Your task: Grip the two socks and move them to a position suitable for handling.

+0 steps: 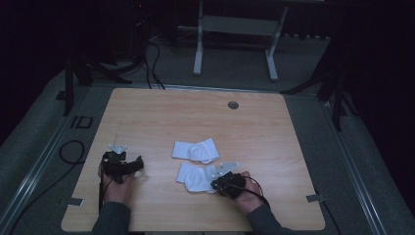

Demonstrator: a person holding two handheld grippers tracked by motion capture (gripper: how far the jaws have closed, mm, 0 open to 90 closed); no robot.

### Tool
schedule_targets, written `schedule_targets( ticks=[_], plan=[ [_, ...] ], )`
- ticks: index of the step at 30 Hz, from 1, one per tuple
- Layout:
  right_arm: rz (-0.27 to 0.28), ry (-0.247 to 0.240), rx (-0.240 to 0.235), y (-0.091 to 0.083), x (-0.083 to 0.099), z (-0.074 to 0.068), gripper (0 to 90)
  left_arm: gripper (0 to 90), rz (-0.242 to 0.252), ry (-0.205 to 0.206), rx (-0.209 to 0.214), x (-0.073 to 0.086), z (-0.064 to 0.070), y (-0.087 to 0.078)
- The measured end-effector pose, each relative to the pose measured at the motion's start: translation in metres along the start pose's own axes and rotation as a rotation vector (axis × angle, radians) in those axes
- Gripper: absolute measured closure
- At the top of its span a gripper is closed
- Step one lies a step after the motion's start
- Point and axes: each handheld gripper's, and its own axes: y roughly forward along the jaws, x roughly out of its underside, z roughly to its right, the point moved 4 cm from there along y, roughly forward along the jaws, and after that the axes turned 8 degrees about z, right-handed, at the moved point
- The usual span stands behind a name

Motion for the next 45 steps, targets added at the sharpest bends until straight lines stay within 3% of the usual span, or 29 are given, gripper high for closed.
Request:
schedule_targets(
  ticks=[6, 11, 24, 31, 34, 45],
  plan=[
    [-0.016, 0.014, 0.036, -0.004, 0.003, 0.014, 83.8, 12.5, 0.0, 0.0, 0.0, 0.0, 0.0, 0.0],
    [-0.002, 0.009, 0.037, -0.007, -0.001, 0.012, 82.3, 12.5, 0.0, 0.0, 0.0, 0.0, 0.0, 0.0],
    [0.023, -0.079, -0.054, 0.014, -0.034, -0.029, 67.7, 12.5, -0.001, 0.001, 0.0, 0.0, 0.0, 0.0],
    [0.008, -0.081, -0.067, 0.029, -0.04, -0.036, 62.1, 12.5, 0.0, 0.0, 0.0, 0.0, 0.0, 0.0],
    [-0.013, -0.08, -0.066, 0.035, -0.039, -0.035, 66.6, 12.5, -0.001, 0.001, 0.0, 0.0, 0.0, 0.0],
    [-0.012, -0.06, -0.068, 0.04, -0.043, -0.036, 85.4, 12.5, -0.001, 0.001, 0.0, 0.0, 0.0, 0.0]
  ],
)
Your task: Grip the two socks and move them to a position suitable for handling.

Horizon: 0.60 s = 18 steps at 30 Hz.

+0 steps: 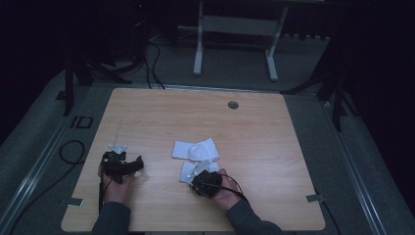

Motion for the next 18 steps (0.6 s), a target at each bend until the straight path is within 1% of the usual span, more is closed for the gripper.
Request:
schedule_targets(
  ticks=[3, 7, 9, 10, 13, 16, 17, 18],
  plan=[
    [0.012, -0.004, 0.005, -0.001, -0.001, -0.002, 86.2, 12.5, 0.0, 0.0, 0.0, 0.0, 0.0, 0.0],
    [0.058, 0.014, 0.002, -0.013, -0.007, -0.001, 86.2, 12.5, 0.001, -0.001, 0.0, 0.0, 0.0, 0.0],
    [0.066, 0.019, 0.005, -0.016, -0.008, -0.001, 86.1, 12.5, 0.001, -0.001, 0.0, 0.0, 0.0, 0.0],
    [0.098, 0.033, 0.018, -0.028, -0.012, 0.003, 85.9, 12.5, 0.0, 0.0, 0.0, 0.0, 0.0, 0.0],
    [0.127, 0.04, 0.041, -0.04, -0.013, 0.008, 86.0, 12.5, 0.0, 0.0, 0.0, 0.0, 0.0, 0.0],
    [0.137, 0.05, 0.066, -0.049, -0.011, 0.016, 86.1, 12.5, 0.0, 0.0, 0.0, 0.0, 0.0, 0.0],
    [0.137, 0.05, 0.066, -0.049, -0.011, 0.016, 86.1, 12.5, 0.0, 0.0, 0.0, 0.0, 0.0, 0.0],
    [0.141, 0.063, 0.082, -0.055, -0.008, 0.023, 86.2, 12.5, 0.0, 0.001, 0.0, 0.0, 0.0, 0.0]
  ],
)
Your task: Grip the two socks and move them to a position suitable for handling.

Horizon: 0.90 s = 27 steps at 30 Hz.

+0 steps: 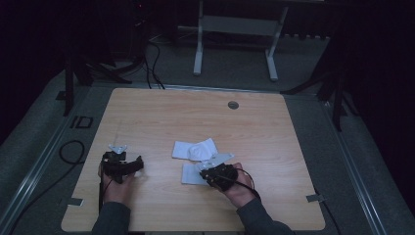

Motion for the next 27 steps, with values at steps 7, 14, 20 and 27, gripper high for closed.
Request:
schedule_targets(
  ticks=[7, 14, 20, 27],
  plan=[
    [0.038, 0.049, 0.041, -0.021, 0.002, 0.022, 86.3, 12.5, -0.001, 0.001, 0.0, 0.0, 0.0, 0.0],
    [0.081, 0.085, 0.117, -0.045, 0.001, 0.051, 86.3, 12.5, -0.002, 0.001, 0.0, 0.0, 0.0, 0.0],
    [0.005, 0.107, 0.203, -0.048, 0.02, 0.078, 86.1, 12.5, -0.001, 0.001, 0.0, 0.0, 0.0, 0.0],
    [-0.09, 0.109, 0.325, -0.044, 0.049, 0.101, 76.3, 12.5, -0.001, 0.001, 0.0, 0.0, 0.0, 0.0]
  ],
)
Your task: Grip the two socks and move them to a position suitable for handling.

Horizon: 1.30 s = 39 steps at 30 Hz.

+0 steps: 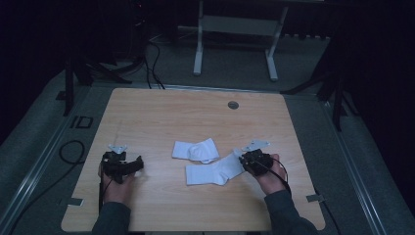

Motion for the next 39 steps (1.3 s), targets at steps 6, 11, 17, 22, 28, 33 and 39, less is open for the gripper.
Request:
schedule_targets(
  ticks=[6, 11, 17, 22, 28, 33, 39],
  plan=[
    [0.01, -0.015, 0.096, -0.007, 0.0, 0.012, 64.8, 12.5, 0.0, 0.0, 0.0, 0.0, 0.0, 0.0],
    [-0.003, -0.023, 0.109, -0.004, 0.0, 0.016, 71.0, 12.5, 0.0, 0.0, 0.0, 0.0, 0.0, 0.0],
    [-0.091, -0.013, 0.082, 0.022, 0.02, 0.028, 89.9, 12.5, 0.0, -0.001, 0.0, 0.0, 0.0, 0.0],
    [-0.124, 0.024, 0.058, 0.03, 0.034, 0.034, 89.8, 12.5, 0.0, 0.0, 0.0, 0.0, 0.0, 0.0],
    [-0.135, 0.03, 0.029, 0.023, 0.038, 0.029, 88.9, 12.5, 0.0, 0.0, 0.0, 0.0, 0.0, 0.0],
    [-0.132, 0.027, -0.002, 0.014, 0.043, 0.01, 87.4, 12.5, 0.0, -0.001, 0.0, 0.0, 0.0, 0.0],
    [-0.117, 0.037, -0.087, 0.006, 0.043, -0.017, 82.8, 12.5, 0.001, -0.002, 0.0, 0.0, 0.0, 0.0]
  ],
)
